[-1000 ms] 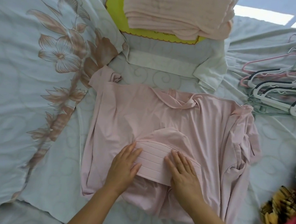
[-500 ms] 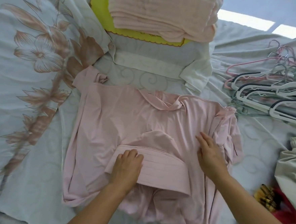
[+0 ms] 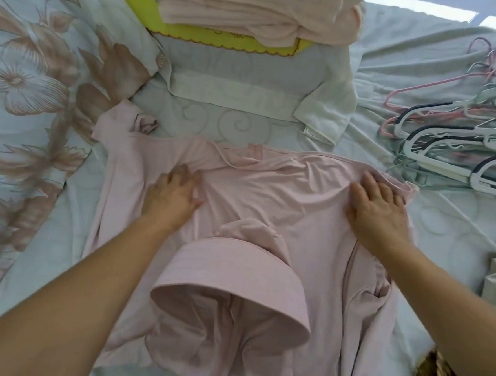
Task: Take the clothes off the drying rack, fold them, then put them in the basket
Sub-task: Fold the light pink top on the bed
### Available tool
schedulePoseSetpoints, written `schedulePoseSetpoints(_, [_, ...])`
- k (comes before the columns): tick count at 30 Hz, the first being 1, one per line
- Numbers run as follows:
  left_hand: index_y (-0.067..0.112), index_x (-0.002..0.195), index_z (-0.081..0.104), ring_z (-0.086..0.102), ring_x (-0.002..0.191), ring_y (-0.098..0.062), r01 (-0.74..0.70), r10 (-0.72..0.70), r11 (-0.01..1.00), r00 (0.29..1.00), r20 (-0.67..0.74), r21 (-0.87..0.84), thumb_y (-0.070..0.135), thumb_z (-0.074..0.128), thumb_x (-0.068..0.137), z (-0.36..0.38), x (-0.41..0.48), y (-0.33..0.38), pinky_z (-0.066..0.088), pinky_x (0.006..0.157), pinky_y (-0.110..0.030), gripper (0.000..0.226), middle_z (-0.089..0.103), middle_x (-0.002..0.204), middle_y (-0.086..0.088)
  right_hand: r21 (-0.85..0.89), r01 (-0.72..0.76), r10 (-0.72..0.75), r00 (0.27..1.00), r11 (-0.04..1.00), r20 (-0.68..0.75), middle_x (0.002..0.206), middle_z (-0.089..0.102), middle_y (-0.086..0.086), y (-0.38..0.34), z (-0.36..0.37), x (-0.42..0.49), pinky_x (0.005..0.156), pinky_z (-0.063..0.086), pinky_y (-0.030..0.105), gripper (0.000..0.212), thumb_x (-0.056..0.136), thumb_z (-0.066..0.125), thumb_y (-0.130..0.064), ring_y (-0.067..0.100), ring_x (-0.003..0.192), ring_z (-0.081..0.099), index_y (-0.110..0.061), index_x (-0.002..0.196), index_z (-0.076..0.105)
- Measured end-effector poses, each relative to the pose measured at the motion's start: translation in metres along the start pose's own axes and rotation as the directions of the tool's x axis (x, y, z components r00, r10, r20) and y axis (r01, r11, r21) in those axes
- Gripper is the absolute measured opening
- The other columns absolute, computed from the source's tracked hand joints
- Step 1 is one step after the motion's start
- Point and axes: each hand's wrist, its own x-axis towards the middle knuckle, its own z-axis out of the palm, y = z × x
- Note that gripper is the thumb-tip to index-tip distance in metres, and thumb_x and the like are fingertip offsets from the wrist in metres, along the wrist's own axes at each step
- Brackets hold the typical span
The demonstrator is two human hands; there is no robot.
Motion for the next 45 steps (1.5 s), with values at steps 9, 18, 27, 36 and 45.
schedulePoseSetpoints(9, [0.027, 0.149, 0.01, 0.01, 0.143, -0.031, 0.179, -0.179, 0.984, 0.979, 0.097, 0.008, 0.059, 0.028, 0.093, -0.021, 0.066, -0.027, 0.015, 0.114, -0.048, 0.067, 0.003, 0.158, -0.004, -0.07, -0.125, 0.131, 0.988, 0.99, 0.085, 0.159, -0.004, -0.002, 0.009, 0.006, 0.022, 0.116, -0.002, 0.031, 0.058, 0.099, 0.014, -0.043, 0.012, 0.146, -0.002, -0.02, 0.151, 0.004])
schedulePoseSetpoints(18, [0.019, 0.15, 0.012, 0.011, 0.142, -0.036, 0.348, -0.347, 0.937, 0.938, 0.024, -0.04, 0.06, 0.039, 0.089, -0.016, 0.048, -0.084, 0.016, 0.112, -0.056, 0.078, 0.004, 0.158, -0.011, -0.089, -0.152, 0.162, 0.979, 0.984, 0.121, 0.159, -0.004, -0.004, 0.043, -0.002, 0.004, 0.116, -0.004, 0.031, 0.06, 0.098, 0.014, -0.05, 0.012, 0.146, -0.006, -0.024, 0.151, 0.001])
schedulePoseSetpoints(27, [0.008, 0.132, 0.048, 0.044, 0.127, -0.03, -0.328, 0.268, 0.933, 0.909, -0.318, -0.149, 0.043, 0.041, 0.086, -0.013, -0.049, 0.051, 0.034, 0.104, -0.043, 0.058, 0.047, 0.139, -0.018, 0.688, -0.418, 0.554, 0.832, 0.593, 0.028, 0.115, 0.057, 0.026, 0.059, -0.001, -0.027, 0.093, 0.039, 0.045, 0.038, 0.091, 0.057, -0.028, 0.038, 0.11, 0.051, 0.003, 0.113, 0.056])
schedulePoseSetpoints(36, [0.022, 0.126, 0.049, 0.033, 0.13, -0.017, -0.341, 0.344, 0.938, 0.938, 0.043, -0.058, 0.052, 0.033, 0.081, 0.061, -0.135, 0.105, 0.004, 0.111, -0.039, 0.056, 0.058, 0.13, -0.005, 0.603, -0.648, 0.486, 0.756, 0.464, 0.439, 0.134, 0.035, 0.015, 0.043, -0.012, -0.05, 0.099, 0.04, 0.042, 0.072, 0.076, 0.076, -0.033, 0.035, 0.117, 0.047, -0.005, 0.131, 0.04])
schedulePoseSetpoints(45, [0.022, 0.115, 0.061, 0.04, 0.12, -0.014, -0.321, 0.314, 0.931, 0.947, -0.066, -0.176, 0.049, 0.03, 0.091, 0.038, -0.157, 0.133, 0.005, 0.11, -0.031, 0.048, 0.062, 0.125, -0.004, 0.724, -0.67, 0.258, 0.68, -0.162, 0.687, 0.056, 0.05, 0.009, 0.055, -0.029, -0.089, 0.043, 0.041, 0.022, 0.009, 0.085, 0.062, -0.005, 0.016, 0.046, 0.047, 0.0, 0.078, 0.059])
